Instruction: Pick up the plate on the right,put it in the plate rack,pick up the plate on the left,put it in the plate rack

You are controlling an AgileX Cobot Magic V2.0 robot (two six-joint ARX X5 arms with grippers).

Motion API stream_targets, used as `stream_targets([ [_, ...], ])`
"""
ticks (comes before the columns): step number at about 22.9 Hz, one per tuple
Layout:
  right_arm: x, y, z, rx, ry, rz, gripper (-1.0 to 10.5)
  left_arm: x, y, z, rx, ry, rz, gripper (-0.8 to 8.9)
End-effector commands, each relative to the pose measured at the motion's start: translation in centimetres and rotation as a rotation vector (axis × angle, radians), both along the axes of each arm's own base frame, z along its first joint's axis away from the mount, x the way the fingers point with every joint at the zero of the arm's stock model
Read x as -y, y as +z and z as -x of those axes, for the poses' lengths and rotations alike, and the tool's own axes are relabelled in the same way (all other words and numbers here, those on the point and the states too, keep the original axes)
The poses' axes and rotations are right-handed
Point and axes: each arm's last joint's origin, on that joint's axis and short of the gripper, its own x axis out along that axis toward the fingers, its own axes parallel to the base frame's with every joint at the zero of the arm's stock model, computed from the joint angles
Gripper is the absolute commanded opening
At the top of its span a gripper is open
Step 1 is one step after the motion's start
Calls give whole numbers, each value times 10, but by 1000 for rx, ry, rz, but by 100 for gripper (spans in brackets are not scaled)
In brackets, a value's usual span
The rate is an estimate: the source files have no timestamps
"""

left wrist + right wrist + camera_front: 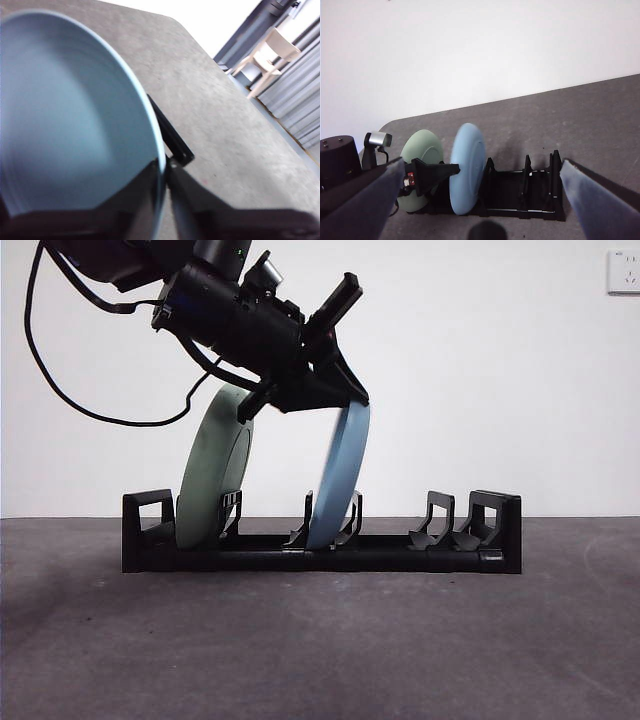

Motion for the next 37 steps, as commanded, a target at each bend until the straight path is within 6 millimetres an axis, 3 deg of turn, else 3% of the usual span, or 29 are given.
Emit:
stream_targets([
  [1,0,1,-1,8,-1,6,562,-1,-1,0,20,0,-13,298],
  [8,-2,-1,-7,-12,0,12,562,1,4,3,36,-47,2,316],
  [13,-3,-3,-11,-26,3,16,550,3,35,22,159,-153,6,306],
  [14,-4,-3,-12,-30,7,17,517,2,44,28,193,-168,5,282],
  [18,-5,-7,-17,-47,16,66,233,-10,84,56,353,-209,-42,-23],
  [22,-7,-12,-22,-80,27,122,-21,-35,118,88,467,-120,-183,-8],
  [26,-8,-18,-26,-115,39,194,-16,-70,140,123,521,104,-449,-8],
  [30,-6,-21,-27,-125,-13,280,-16,-103,154,153,485,238,-539,-8],
  [34,-3,-29,-24,-109,-68,289,-16,-137,156,174,473,333,-551,-8],
  [37,-1,-44,-18,-92,-74,280,-16,-159,139,191,445,412,-536,-8],
])
